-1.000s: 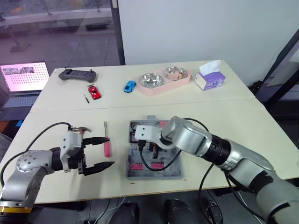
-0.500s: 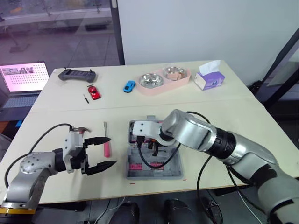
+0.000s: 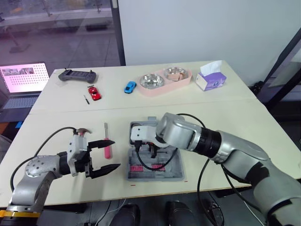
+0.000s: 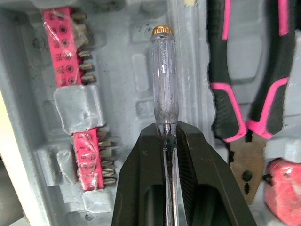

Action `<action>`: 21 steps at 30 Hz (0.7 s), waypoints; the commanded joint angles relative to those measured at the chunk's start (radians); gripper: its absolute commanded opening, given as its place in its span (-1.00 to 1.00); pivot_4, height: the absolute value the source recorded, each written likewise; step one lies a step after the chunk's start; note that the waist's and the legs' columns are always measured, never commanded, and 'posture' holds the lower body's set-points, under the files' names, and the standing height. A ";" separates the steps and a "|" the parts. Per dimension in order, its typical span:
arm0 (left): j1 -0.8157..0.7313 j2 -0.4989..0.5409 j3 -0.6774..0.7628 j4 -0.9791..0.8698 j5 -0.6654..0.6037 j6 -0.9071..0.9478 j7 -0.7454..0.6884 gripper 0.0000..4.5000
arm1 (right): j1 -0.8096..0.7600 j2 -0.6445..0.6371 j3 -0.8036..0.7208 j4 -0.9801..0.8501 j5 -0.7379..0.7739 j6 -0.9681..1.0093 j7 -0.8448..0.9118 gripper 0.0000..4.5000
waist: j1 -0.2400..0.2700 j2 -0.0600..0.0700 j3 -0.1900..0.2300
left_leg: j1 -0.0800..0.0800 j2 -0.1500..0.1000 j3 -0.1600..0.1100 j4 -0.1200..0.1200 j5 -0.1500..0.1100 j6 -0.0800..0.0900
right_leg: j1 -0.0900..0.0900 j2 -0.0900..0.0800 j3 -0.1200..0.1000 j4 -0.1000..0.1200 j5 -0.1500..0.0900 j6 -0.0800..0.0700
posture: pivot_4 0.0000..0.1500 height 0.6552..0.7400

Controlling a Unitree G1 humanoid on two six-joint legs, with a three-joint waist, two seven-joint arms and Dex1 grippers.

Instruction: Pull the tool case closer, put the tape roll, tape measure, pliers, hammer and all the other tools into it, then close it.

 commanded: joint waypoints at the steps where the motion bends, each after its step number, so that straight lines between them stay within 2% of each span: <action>1: -0.004 -0.001 0.009 -0.007 -0.006 -0.014 0.002 1.00 | -0.021 0.028 0.000 0.031 -0.028 -0.029 0.002 -0.98 | 0.000 0.000 0.000 | 0.000 0.000 0.000 0.000 0.000 0.000 | 0.000 0.000 0.000 0.000 0.000 0.000 | 1.00 1.00; 21: -0.005 0.000 0.016 -0.022 -0.018 -0.003 0.020 1.00 | 0.006 0.099 -0.010 0.157 -0.097 -0.117 0.009 -0.98 | -0.001 0.000 0.000 | 0.000 0.000 0.000 0.000 0.000 -0.001 | -0.002 0.002 0.000 0.002 0.000 0.000 | 1.00 1.00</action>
